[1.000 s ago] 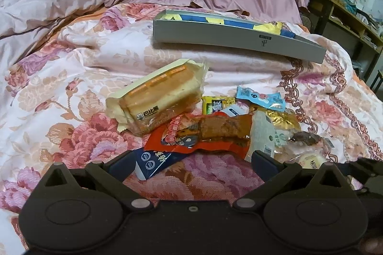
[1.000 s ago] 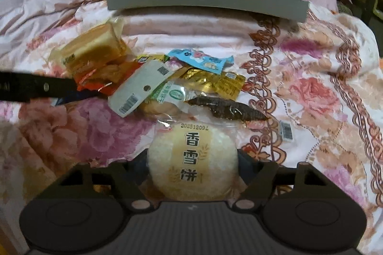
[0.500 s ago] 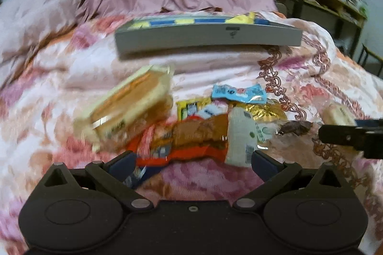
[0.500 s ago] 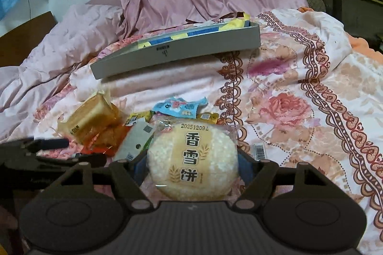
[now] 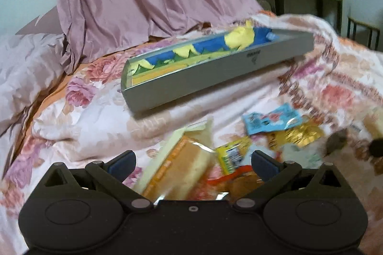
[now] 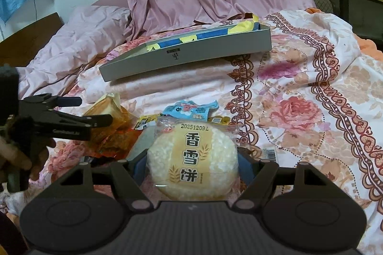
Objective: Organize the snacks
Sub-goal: 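Grasp the bread loaf bag with the left gripper while the right gripper carries the rice cake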
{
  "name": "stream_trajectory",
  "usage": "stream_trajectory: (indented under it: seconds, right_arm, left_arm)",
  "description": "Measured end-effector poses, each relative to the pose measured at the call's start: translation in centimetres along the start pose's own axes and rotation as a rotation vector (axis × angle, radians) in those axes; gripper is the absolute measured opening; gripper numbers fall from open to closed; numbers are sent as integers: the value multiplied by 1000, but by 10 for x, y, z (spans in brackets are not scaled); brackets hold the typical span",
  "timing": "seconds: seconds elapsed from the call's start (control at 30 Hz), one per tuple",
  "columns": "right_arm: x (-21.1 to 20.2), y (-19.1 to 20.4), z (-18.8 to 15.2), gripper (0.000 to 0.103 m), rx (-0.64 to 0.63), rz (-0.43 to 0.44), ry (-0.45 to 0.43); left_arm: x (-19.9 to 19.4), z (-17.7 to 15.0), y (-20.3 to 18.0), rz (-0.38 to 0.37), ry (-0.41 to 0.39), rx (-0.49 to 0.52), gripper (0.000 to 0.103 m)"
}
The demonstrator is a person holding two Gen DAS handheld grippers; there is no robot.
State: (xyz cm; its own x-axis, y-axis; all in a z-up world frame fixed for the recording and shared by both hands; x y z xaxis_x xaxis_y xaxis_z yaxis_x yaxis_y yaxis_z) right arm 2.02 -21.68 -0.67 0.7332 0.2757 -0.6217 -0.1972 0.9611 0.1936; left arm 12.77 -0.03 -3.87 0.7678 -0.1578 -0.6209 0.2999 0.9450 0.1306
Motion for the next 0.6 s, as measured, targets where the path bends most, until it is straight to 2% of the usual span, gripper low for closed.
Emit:
stream_trajectory:
  seconds: [0.17, 0.23, 0.37, 0.53, 0.6]
  right_arm:
    - [2, 1, 1, 78, 2, 4, 5]
    - [3, 2, 0, 78, 3, 9, 8]
    - [4, 3, 1, 78, 2, 14, 12]
    - [4, 5, 0, 78, -3, 21, 13]
    - [3, 5, 0, 78, -3, 20, 11]
  left_arm:
    - [23, -1, 17, -30, 60, 20, 101]
    - [29, -5, 21, -20, 74, 15, 96]
    - [40, -10, 26, -22, 103, -12, 92]
    - [49, -21, 19, -2, 126, 33, 90]
    - [50, -21, 19, -10, 127, 29, 83]
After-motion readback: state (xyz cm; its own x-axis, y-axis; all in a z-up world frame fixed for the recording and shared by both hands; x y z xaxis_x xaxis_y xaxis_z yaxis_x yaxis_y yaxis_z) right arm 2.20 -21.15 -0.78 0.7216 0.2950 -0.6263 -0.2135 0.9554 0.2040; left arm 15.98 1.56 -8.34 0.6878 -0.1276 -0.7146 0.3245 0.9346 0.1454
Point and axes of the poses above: each gripper's, at about its wrist camera, not at the fingertips, and x roughly the way its jaws point, y to its left, z to its top, the point moved 3 cm from there along x, roughly the way its jaws point, and after that the axes turned 4 degrees about -x, right-handed, at the moved point
